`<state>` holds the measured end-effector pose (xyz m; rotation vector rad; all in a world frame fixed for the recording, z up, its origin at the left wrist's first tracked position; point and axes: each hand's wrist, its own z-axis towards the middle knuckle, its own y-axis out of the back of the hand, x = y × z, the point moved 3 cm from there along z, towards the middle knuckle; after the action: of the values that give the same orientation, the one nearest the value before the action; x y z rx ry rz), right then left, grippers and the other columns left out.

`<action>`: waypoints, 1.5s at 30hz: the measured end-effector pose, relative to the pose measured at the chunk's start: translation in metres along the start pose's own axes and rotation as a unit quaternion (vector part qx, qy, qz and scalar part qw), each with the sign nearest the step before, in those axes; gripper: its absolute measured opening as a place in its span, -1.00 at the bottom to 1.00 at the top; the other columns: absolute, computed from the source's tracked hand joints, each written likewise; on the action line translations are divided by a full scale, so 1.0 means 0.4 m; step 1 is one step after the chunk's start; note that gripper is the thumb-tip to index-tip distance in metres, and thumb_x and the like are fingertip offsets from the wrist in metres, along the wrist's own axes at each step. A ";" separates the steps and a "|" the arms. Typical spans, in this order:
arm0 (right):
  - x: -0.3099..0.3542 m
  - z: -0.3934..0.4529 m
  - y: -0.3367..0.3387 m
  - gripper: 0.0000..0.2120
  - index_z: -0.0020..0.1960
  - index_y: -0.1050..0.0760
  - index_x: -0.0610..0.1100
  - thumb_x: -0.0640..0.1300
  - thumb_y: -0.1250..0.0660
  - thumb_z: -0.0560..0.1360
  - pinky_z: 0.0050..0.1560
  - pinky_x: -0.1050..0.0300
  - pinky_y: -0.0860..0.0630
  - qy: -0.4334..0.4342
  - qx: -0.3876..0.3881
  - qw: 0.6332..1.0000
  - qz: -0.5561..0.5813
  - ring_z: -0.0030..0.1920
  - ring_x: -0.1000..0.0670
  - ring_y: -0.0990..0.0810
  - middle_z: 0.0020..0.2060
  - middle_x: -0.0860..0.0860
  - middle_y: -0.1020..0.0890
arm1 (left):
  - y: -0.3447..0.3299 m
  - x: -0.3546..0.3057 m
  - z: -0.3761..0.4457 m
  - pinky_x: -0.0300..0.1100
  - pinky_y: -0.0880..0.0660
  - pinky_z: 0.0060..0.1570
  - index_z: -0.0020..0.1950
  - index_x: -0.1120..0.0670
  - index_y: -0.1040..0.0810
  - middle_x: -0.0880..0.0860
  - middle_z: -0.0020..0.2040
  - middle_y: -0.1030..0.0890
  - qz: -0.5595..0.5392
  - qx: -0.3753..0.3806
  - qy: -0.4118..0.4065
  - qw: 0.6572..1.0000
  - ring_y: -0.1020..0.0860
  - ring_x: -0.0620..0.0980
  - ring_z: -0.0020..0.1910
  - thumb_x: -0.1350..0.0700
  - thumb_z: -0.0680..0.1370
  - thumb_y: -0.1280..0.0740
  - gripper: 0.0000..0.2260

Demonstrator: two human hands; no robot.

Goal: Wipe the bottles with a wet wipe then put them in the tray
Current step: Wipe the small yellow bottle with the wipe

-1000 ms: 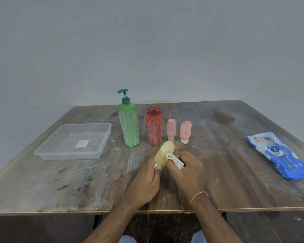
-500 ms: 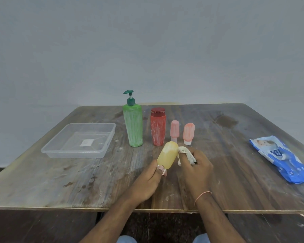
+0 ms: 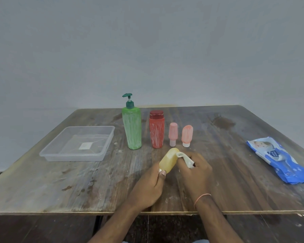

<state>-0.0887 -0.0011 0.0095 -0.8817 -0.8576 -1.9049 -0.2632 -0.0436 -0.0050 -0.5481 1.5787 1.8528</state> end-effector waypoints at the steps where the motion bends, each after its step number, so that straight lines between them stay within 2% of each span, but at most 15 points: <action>1: -0.003 0.003 0.001 -0.85 -0.13 -0.68 0.12 -0.13 -0.55 0.52 -0.30 0.10 -0.47 -0.013 -0.015 1.000 -0.001 -0.23 0.05 -0.61 -0.27 0.12 -0.64 | -0.001 -0.002 -0.002 -0.09 -0.50 -0.13 0.17 -0.11 -0.40 -0.08 -0.10 -0.53 0.010 0.000 -0.004 1.000 -0.52 -0.11 -0.16 -0.11 0.77 -0.08 -0.84; 5: 0.015 -0.001 -0.006 -0.79 0.06 -0.77 0.00 -0.25 -0.55 0.50 -0.15 0.44 -0.46 0.069 0.036 0.997 0.020 -0.07 0.12 -0.67 -0.12 0.19 -0.70 | 0.001 -0.005 -0.005 0.00 -0.54 -0.09 0.21 -0.09 -0.40 -0.09 -0.09 -0.53 0.009 -0.008 -0.007 1.000 -0.53 -0.11 -0.13 -0.11 0.77 -0.07 -0.83; 7: 0.016 -0.009 -0.006 -0.83 0.01 -0.76 0.00 -0.23 -0.56 0.48 -0.17 0.39 -0.48 0.080 0.053 0.995 0.002 -0.10 0.10 -0.67 -0.15 0.19 -0.69 | 0.002 -0.003 -0.004 0.02 -0.55 -0.09 0.18 -0.09 -0.40 -0.09 -0.09 -0.53 0.009 -0.015 -0.004 1.000 -0.52 -0.10 -0.14 -0.11 0.77 -0.08 -0.83; 10: 0.004 0.000 -0.003 -0.87 -0.03 -0.72 0.09 -0.14 -0.54 0.51 -0.23 0.21 -0.50 0.014 0.009 1.000 -0.025 -0.13 0.12 -0.63 -0.18 0.17 -0.67 | -0.001 -0.006 -0.003 -0.05 -0.52 -0.13 0.20 -0.09 -0.39 -0.11 -0.09 -0.52 0.041 -0.011 -0.008 0.999 -0.52 -0.13 -0.15 -0.12 0.76 -0.07 -0.82; 12: -0.001 0.005 -0.003 -0.82 0.02 -0.74 0.06 -0.20 -0.54 0.51 -0.20 0.33 -0.45 0.017 -0.005 1.000 -0.020 -0.10 0.16 -0.62 -0.15 0.16 -0.65 | -0.005 -0.008 -0.004 -0.07 -0.53 -0.12 0.23 -0.10 -0.39 -0.12 -0.08 -0.53 0.057 -0.005 -0.018 0.998 -0.52 -0.15 -0.13 -0.13 0.76 -0.06 -0.81; 15: 0.008 -0.003 -0.007 -0.76 0.08 -0.77 -0.05 -0.30 -0.56 0.48 -0.14 0.48 -0.44 0.074 0.037 0.997 0.010 -0.05 0.16 -0.63 -0.11 0.09 -0.65 | -0.004 -0.004 -0.003 -0.03 -0.55 -0.08 0.26 -0.11 -0.39 -0.12 -0.06 -0.54 0.040 -0.006 -0.020 0.999 -0.53 -0.15 -0.11 -0.13 0.76 -0.06 -0.81; 18: 0.003 -0.007 -0.012 -0.83 0.05 -0.77 -0.02 -0.20 -0.58 0.48 -0.20 0.43 -0.46 0.075 0.053 0.995 -0.025 -0.11 0.11 -0.63 -0.15 0.13 -0.64 | -0.002 0.003 0.003 -0.10 -0.51 -0.13 0.20 -0.12 -0.40 -0.13 -0.09 -0.53 0.023 -0.012 -0.012 1.000 -0.51 -0.16 -0.15 -0.11 0.77 -0.09 -0.85; 22: -0.011 0.007 -0.006 -0.83 0.06 -0.76 0.00 -0.19 -0.54 0.50 -0.23 0.21 -0.47 0.027 -0.013 0.999 -0.044 -0.14 0.12 -0.61 -0.15 0.14 -0.62 | -0.007 -0.004 -0.004 -0.16 -0.45 -0.19 0.21 -0.12 -0.38 -0.14 -0.12 -0.50 0.065 -0.010 -0.036 0.997 -0.50 -0.17 -0.17 -0.12 0.77 -0.06 -0.84; 25: -0.007 0.004 -0.013 -0.76 0.10 -0.78 -0.01 -0.25 -0.54 0.48 -0.13 0.41 -0.45 0.063 0.035 0.997 0.016 -0.07 0.13 -0.63 -0.11 0.12 -0.62 | -0.010 0.002 -0.003 -0.09 -0.51 -0.14 0.24 -0.11 -0.39 -0.14 -0.08 -0.52 0.053 -0.007 -0.030 0.998 -0.52 -0.15 -0.14 -0.13 0.76 -0.06 -0.81; 27: -0.002 -0.003 -0.019 -0.78 0.06 -0.78 0.01 -0.21 -0.54 0.46 -0.14 0.46 -0.41 0.094 0.071 0.993 0.003 -0.09 0.09 -0.64 -0.13 0.11 -0.61 | -0.008 0.012 0.001 0.01 -0.56 -0.06 0.24 -0.12 -0.41 -0.12 -0.04 -0.56 0.023 -0.015 -0.018 0.999 -0.56 -0.13 -0.09 -0.17 0.75 -0.05 -0.77; 30: -0.006 0.001 -0.019 -0.84 -0.01 -0.75 0.01 -0.21 -0.57 0.47 -0.19 0.45 -0.40 0.069 0.039 0.996 -0.033 -0.09 0.11 -0.62 -0.15 0.17 -0.61 | -0.009 0.014 0.003 0.01 -0.55 -0.10 0.20 -0.11 -0.41 -0.11 -0.08 -0.55 0.029 -0.018 -0.015 0.999 -0.54 -0.12 -0.13 -0.14 0.76 -0.07 -0.81; 34: -0.018 0.012 -0.015 -0.83 0.04 -0.77 -0.02 -0.24 -0.56 0.50 -0.24 0.26 -0.43 0.040 -0.012 0.998 -0.038 -0.10 0.10 -0.59 -0.16 0.11 -0.59 | -0.012 -0.001 0.000 -0.16 -0.44 -0.19 0.23 -0.11 -0.38 -0.16 -0.11 -0.49 0.079 -0.012 -0.033 0.996 -0.50 -0.16 -0.15 -0.12 0.77 -0.06 -0.83; 38: -0.015 0.007 -0.023 -0.71 0.20 -0.77 -0.01 -0.26 -0.55 0.53 -0.11 0.45 -0.44 0.077 0.037 0.996 -0.002 -0.02 0.19 -0.62 -0.05 0.08 -0.64 | -0.015 -0.001 0.000 -0.16 -0.44 -0.18 0.22 -0.10 -0.37 -0.17 -0.11 -0.47 0.091 -0.014 -0.035 0.995 -0.49 -0.17 -0.15 -0.11 0.77 -0.06 -0.83; 42: -0.005 -0.006 -0.035 -0.69 0.23 -0.75 0.02 -0.18 -0.56 0.52 -0.10 0.39 -0.50 0.113 0.095 0.989 -0.022 -0.01 0.16 -0.61 -0.06 0.13 -0.62 | -0.015 0.003 0.003 -0.09 -0.55 -0.08 0.19 -0.10 -0.39 -0.15 -0.07 -0.52 0.086 -0.020 -0.033 0.996 -0.51 -0.18 -0.13 -0.10 0.76 -0.07 -0.84; 45: -0.005 -0.012 -0.045 -0.72 0.21 -0.75 0.03 -0.15 -0.57 0.51 -0.07 0.35 -0.53 0.140 0.132 0.981 -0.018 -0.02 0.16 -0.62 -0.09 0.14 -0.59 | -0.014 0.005 0.009 -0.07 -0.58 0.08 0.29 -0.10 -0.42 -0.14 0.06 -0.58 0.069 -0.028 -0.042 0.996 -0.56 -0.19 0.00 -0.07 0.76 -0.07 -0.80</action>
<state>-0.1050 0.0032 0.0016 -0.4297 -0.9300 -1.8382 -0.2604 -0.0392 -0.0098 -0.3893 1.5477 2.0003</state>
